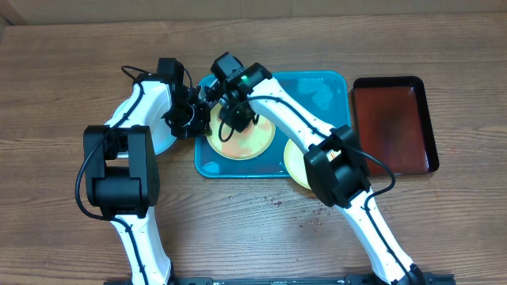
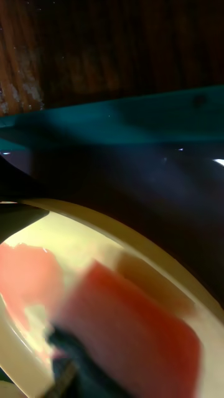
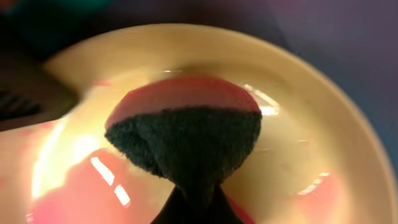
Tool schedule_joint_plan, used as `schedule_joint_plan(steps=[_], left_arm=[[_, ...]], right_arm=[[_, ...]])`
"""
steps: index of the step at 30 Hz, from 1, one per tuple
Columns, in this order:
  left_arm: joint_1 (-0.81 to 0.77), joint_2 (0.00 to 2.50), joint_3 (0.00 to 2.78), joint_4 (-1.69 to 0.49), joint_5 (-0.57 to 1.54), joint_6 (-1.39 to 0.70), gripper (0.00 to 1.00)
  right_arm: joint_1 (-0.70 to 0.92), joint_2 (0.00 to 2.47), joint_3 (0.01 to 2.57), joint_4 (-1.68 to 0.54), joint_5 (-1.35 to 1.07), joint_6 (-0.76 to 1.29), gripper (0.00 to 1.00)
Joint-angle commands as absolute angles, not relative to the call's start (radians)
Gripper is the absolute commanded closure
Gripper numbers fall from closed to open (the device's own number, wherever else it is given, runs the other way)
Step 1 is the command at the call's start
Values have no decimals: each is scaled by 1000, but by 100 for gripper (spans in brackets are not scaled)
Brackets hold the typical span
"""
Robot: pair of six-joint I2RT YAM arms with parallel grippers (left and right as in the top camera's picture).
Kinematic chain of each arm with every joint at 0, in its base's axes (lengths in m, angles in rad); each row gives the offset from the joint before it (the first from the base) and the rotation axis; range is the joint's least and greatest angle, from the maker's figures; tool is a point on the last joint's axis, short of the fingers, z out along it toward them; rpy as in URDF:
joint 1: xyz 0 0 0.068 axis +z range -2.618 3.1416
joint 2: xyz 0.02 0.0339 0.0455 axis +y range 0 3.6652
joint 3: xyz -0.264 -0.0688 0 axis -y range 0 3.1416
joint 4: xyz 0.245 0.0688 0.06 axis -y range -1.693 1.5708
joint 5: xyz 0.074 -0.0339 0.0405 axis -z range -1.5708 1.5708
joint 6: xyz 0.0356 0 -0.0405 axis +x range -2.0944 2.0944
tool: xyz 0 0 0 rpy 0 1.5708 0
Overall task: Clean dirty plates on tray and stack at the side
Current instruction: 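Keep scrubbing yellow plate with sponge in circles, left gripper holding rim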
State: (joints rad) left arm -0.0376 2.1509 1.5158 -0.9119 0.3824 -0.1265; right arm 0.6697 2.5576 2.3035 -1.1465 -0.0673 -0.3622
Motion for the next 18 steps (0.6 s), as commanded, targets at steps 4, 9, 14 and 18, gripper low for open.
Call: schedule_joint_plan(steps=[4, 9, 14, 18], left_arm=[[-39, 2186, 1501, -910, 340, -108, 96], [-39, 2186, 1501, -909, 340, -108, 96], [-39, 2186, 1501, -908, 340, -108, 96], [-39, 2186, 1501, -908, 340, -108, 96]], right_arm=[[674, 2583, 2318, -1185, -115, -371, 96], [646, 2583, 2318, -1147, -113, -219, 96], [575, 2583, 2318, -1108, -114, 201, 96], [522, 2583, 2318, -1182, -106, 455, 96]])
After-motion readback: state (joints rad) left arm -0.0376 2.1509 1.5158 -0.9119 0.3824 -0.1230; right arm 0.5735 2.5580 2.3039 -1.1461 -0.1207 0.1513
